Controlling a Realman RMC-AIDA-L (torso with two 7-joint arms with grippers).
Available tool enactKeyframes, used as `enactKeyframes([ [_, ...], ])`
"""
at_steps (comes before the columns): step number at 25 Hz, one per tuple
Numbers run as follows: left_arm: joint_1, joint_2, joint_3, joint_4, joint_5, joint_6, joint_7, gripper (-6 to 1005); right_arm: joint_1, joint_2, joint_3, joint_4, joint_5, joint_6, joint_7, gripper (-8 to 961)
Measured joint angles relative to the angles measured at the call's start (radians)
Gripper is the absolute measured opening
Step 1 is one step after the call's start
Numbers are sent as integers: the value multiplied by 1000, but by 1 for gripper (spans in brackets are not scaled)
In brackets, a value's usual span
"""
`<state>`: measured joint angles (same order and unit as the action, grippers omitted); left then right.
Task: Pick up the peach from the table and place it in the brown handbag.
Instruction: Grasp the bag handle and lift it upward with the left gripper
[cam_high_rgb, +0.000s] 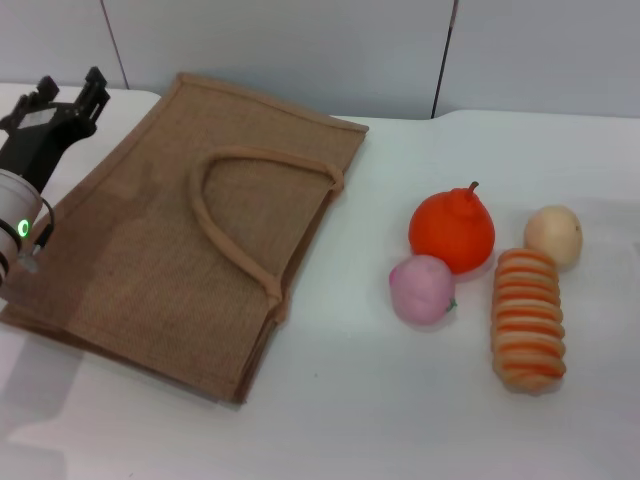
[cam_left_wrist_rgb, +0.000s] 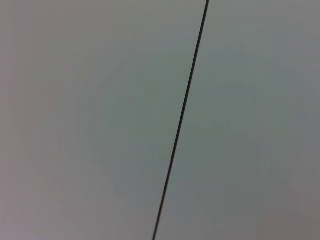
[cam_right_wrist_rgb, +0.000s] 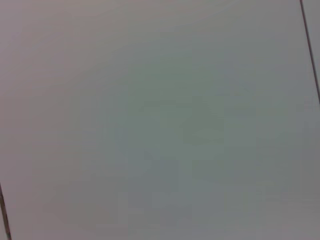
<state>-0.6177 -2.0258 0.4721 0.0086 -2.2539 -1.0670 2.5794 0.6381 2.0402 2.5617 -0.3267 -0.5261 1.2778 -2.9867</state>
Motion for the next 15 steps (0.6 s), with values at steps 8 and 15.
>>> enactKeyframes([
  [8,-39,45,2,12,249,111,-284,691,0,-1,-1,3,0,-17,0,890],
  [15,-86,84,2,45,547,154,-594,692,-2,-2,-2,6,0,-22,0,890],
])
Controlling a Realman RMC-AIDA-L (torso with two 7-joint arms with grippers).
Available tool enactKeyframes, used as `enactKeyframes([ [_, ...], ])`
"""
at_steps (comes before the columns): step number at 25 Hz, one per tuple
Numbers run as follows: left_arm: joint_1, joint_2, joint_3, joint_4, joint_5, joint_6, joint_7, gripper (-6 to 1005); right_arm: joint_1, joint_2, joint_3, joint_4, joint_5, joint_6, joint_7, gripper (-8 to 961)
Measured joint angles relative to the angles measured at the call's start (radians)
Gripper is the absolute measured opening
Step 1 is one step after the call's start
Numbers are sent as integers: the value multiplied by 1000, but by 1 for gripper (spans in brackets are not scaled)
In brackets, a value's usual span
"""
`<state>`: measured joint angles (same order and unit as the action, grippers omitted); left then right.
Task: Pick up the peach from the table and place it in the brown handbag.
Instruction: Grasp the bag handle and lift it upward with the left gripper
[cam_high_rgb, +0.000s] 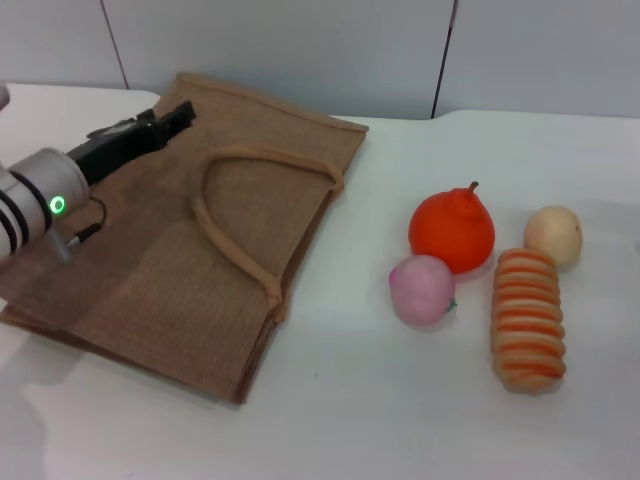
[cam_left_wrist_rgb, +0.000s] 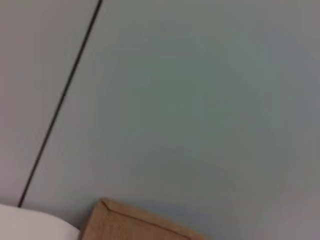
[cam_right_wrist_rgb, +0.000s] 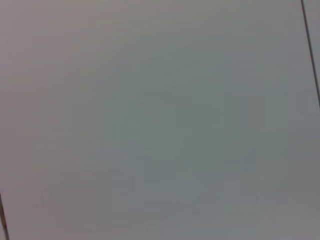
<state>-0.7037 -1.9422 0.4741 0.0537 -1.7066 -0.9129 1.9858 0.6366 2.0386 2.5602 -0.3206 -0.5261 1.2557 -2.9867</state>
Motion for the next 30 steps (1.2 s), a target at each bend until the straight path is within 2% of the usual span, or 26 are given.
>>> enactKeyframes([
  [7,-5,-18,0,196,329,26,-421,692,-6,-2,0,2,0,-1,-1,890],
  [10,-8,-35,19,310,488,19,-635,692,-6,-2,-1,2,0,-1,-2,889],
  [14,-6,-70,98,482,656,0,-886,691,-4,-1,-4,2,0,-1,-3,889],
  [15,-3,-81,140,548,709,-8,-974,691,-4,-1,-4,2,0,-1,-3,889],
  [20,-6,-85,232,610,812,-2,-1130,691,-3,-1,-5,3,0,-1,-5,889],
  [21,-16,-84,277,633,894,14,-1220,691,-3,-1,-4,3,0,-1,-6,889],
  [22,-16,-84,277,633,894,14,-1220,691,-3,-1,-4,3,0,-1,-6,889],
  [25,-41,-87,326,660,1032,47,-1344,691,-2,-1,-2,4,0,-3,-6,888],
  [30,-63,-86,352,654,1069,75,-1349,692,2,-1,1,5,0,-14,-6,888],
])
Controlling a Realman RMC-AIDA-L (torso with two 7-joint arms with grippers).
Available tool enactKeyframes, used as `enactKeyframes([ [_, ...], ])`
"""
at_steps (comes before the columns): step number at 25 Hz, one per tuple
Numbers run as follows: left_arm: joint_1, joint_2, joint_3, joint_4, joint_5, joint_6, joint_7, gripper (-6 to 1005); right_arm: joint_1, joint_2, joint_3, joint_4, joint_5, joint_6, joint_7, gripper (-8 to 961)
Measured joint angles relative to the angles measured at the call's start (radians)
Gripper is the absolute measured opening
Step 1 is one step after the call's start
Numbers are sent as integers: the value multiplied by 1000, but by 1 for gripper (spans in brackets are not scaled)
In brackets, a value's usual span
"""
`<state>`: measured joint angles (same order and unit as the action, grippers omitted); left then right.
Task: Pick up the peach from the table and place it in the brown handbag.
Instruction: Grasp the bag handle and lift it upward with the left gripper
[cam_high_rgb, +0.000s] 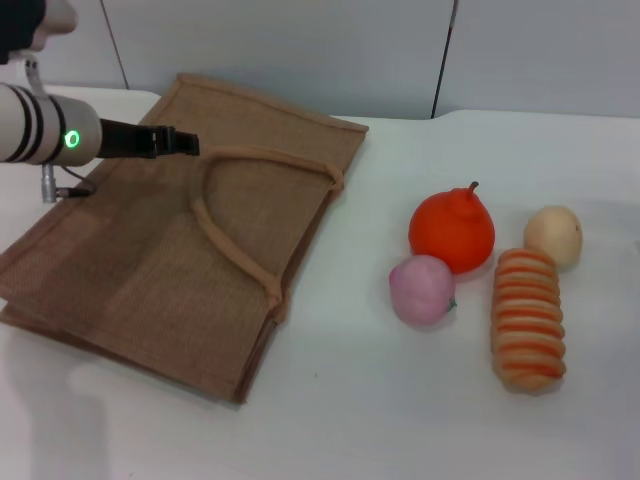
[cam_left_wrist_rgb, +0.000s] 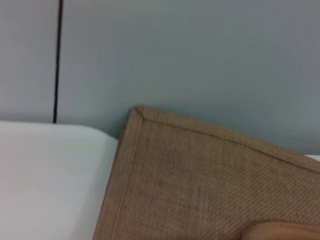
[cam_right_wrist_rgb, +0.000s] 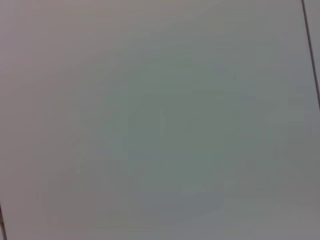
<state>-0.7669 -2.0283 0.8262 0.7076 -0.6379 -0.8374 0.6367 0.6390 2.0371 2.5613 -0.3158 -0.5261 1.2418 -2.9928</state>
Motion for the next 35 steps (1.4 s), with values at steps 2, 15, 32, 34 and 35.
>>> enactKeyframes([
  [2,-5,0,18,-10,-1,19,2,688,3,0,0,0,0,0,0,888],
  [15,-65,0,62,-188,-5,184,90,639,5,0,1,0,0,-3,5,888],
  [32,-102,-1,63,-280,-6,249,198,519,7,0,0,0,0,-2,6,889],
  [34,-102,-1,63,-281,-6,249,198,507,7,0,0,0,0,-2,6,889],
  [35,-103,-1,64,-281,-6,250,198,501,7,0,1,0,0,-2,6,889],
])
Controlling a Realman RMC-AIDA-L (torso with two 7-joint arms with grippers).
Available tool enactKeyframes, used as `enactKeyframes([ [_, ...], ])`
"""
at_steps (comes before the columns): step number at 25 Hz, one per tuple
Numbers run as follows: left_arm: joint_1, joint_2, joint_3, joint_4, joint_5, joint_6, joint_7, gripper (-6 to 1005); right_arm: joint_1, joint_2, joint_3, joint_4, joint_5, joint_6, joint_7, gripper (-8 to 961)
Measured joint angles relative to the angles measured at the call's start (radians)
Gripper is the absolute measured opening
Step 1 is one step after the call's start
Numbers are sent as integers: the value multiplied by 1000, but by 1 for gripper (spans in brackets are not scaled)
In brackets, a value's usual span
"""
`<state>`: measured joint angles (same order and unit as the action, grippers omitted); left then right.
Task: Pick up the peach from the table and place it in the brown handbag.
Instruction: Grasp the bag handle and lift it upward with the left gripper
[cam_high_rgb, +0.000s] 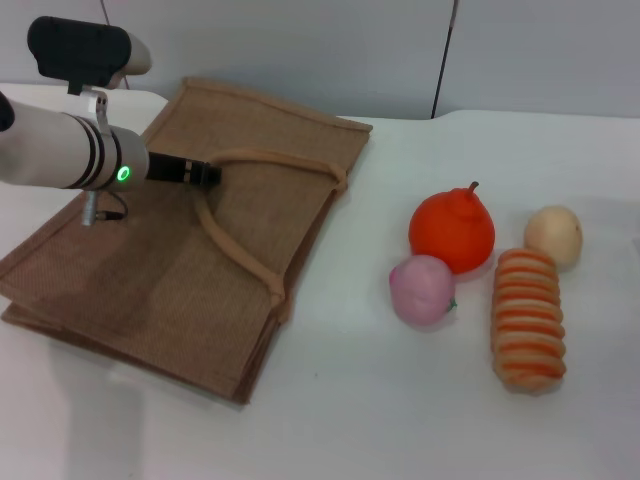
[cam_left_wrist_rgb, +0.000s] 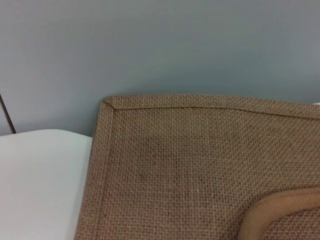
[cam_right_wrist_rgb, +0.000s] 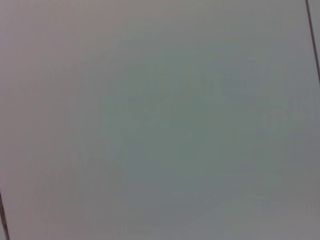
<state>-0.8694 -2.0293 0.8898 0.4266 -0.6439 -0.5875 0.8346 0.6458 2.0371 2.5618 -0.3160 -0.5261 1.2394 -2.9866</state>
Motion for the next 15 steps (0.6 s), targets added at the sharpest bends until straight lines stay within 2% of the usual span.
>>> enactKeyframes([
  [9,0,0,0,0,0,-6,0,446,0,0,0,0,0,0,0,888],
  [14,0,0,0,0,-1,-10,-6,191,0,0,0,0,0,0,0,889],
  [15,0,0,0,0,-5,-10,-6,182,0,0,0,0,0,0,0,889],
])
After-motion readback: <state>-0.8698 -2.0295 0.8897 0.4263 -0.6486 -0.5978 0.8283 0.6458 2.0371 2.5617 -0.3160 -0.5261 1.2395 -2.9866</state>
